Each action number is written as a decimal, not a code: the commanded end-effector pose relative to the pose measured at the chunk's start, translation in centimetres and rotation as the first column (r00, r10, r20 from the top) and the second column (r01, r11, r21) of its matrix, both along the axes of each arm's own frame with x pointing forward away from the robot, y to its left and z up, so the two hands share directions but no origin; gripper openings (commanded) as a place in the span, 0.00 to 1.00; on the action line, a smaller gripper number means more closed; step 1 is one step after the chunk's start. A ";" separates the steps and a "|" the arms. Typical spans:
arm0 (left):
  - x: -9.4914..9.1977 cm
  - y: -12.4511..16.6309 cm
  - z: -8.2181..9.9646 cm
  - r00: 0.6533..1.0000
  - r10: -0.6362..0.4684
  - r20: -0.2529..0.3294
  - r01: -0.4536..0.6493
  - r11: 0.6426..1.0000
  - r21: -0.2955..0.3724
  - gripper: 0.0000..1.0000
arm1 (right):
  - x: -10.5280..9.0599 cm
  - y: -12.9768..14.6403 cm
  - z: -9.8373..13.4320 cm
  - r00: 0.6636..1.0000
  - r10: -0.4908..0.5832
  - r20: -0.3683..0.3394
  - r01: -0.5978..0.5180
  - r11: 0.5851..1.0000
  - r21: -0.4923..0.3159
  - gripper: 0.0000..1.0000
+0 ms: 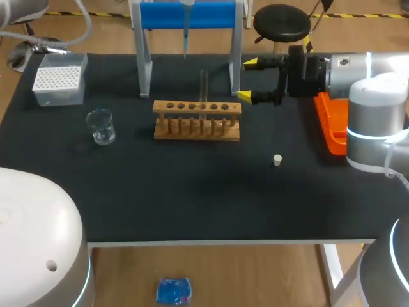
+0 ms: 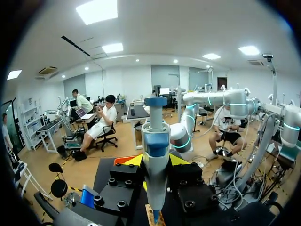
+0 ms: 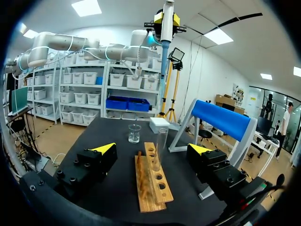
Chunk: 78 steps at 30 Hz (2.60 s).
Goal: Invert the test tube, pick up the pipette, mount the tip to pipette, aspirate from beaker and dispense into the tube, eject the tip, return the pipette, and cap with the stopper.
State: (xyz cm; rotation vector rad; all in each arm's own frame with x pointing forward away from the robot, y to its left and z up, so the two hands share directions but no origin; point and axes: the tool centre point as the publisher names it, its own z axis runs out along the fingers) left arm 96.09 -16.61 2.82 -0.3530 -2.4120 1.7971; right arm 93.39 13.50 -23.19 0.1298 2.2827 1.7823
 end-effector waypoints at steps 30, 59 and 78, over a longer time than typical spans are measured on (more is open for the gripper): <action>0.5 -1.1 -0.3 0.998 -0.059 -0.036 0.058 0.998 -0.021 0.00 | 0.0 0.1 0.0 1.000 -0.002 0.001 0.002 1.000 -0.001 1.00; 0.9 -3.1 -1.8 0.997 -0.075 -0.034 0.072 0.995 -0.065 0.00 | 0.0 0.1 0.0 1.000 -0.002 0.001 0.002 1.000 -0.001 1.00; 0.7 -2.8 -3.4 0.996 -0.067 -0.052 0.063 0.995 -0.082 0.00 | 0.0 0.1 0.0 1.000 -0.002 0.001 0.002 1.000 -0.001 1.00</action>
